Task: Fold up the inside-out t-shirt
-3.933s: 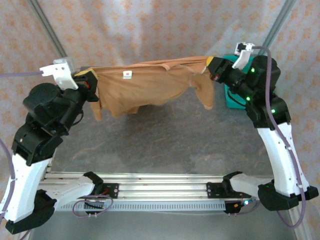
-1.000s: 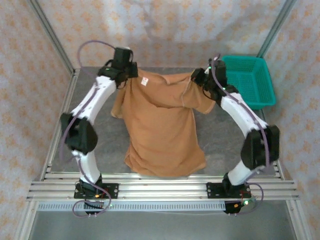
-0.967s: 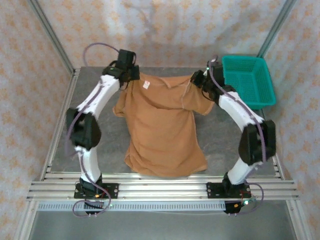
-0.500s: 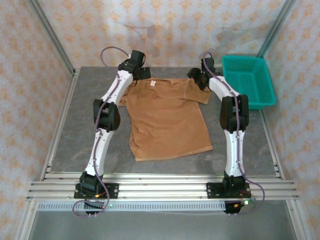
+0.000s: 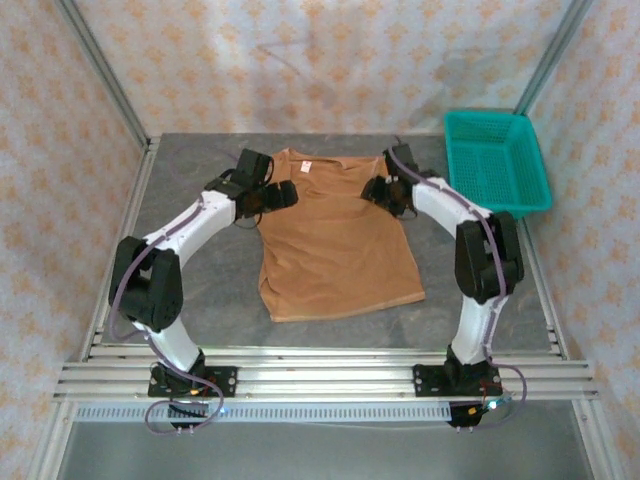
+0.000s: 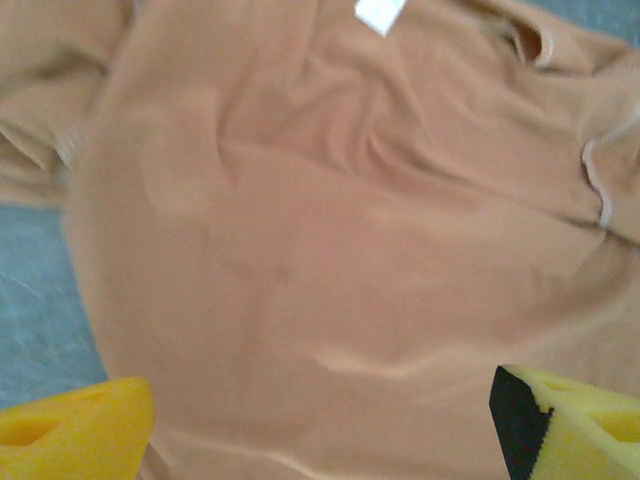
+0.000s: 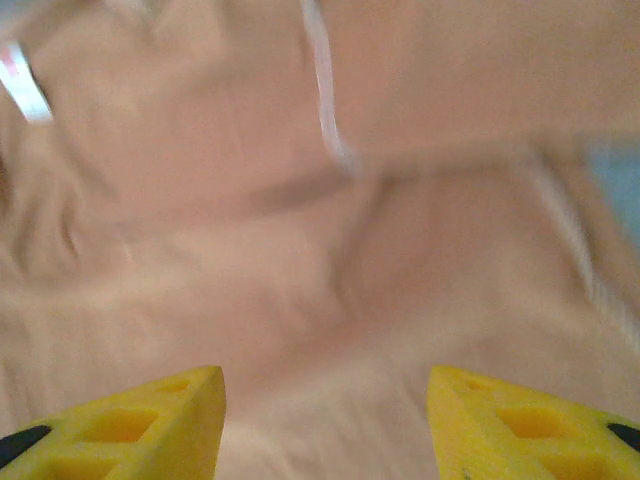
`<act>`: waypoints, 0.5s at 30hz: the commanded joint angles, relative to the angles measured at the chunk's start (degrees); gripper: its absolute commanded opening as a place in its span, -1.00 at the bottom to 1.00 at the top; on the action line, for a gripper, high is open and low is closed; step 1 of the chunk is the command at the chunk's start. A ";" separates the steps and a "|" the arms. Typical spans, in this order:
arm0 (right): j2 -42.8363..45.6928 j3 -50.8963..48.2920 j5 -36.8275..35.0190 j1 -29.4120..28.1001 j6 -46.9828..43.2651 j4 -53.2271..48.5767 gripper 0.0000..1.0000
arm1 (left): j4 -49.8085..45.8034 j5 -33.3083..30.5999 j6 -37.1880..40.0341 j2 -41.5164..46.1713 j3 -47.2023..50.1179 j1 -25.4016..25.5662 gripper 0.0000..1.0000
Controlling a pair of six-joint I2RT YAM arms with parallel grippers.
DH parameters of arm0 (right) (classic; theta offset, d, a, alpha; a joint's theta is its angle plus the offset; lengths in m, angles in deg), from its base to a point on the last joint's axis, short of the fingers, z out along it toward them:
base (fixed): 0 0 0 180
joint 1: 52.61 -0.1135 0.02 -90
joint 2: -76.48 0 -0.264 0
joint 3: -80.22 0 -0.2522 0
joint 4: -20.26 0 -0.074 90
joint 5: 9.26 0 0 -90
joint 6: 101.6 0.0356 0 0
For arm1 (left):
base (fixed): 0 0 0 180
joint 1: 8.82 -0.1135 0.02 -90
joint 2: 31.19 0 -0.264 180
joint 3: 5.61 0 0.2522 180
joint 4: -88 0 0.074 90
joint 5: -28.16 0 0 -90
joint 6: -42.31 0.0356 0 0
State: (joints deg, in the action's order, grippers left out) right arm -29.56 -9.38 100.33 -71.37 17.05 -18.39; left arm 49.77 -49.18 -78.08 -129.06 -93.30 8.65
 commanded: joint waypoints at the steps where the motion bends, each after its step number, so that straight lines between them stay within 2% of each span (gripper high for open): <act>1: 8.01 -11.19 3.81 -2.58 5.60 2.07 0.13 | 3.71 2.18 -0.75 -1.24 -0.07 -1.09 0.76; 4: 13.45 -19.28 4.97 -5.74 10.02 5.55 0.12 | 1.19 2.28 2.30 -6.14 -5.97 -2.86 0.76; 8: 17.34 -24.22 4.04 -11.29 13.59 8.21 0.11 | -0.56 3.35 2.93 -15.17 -14.88 -6.49 0.74; 12: 16.30 -26.64 2.17 -12.96 14.42 9.75 0.10 | -4.68 3.33 2.94 -25.14 -25.08 -9.37 0.72; 15: 14.55 -26.77 0.93 -12.89 13.55 8.98 0.09 | -6.05 3.59 1.76 -29.92 -28.96 -11.63 0.72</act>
State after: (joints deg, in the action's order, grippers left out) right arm -13.75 -35.10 104.01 -84.57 29.40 -10.96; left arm 48.57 -45.96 -76.18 -156.33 -119.47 -1.29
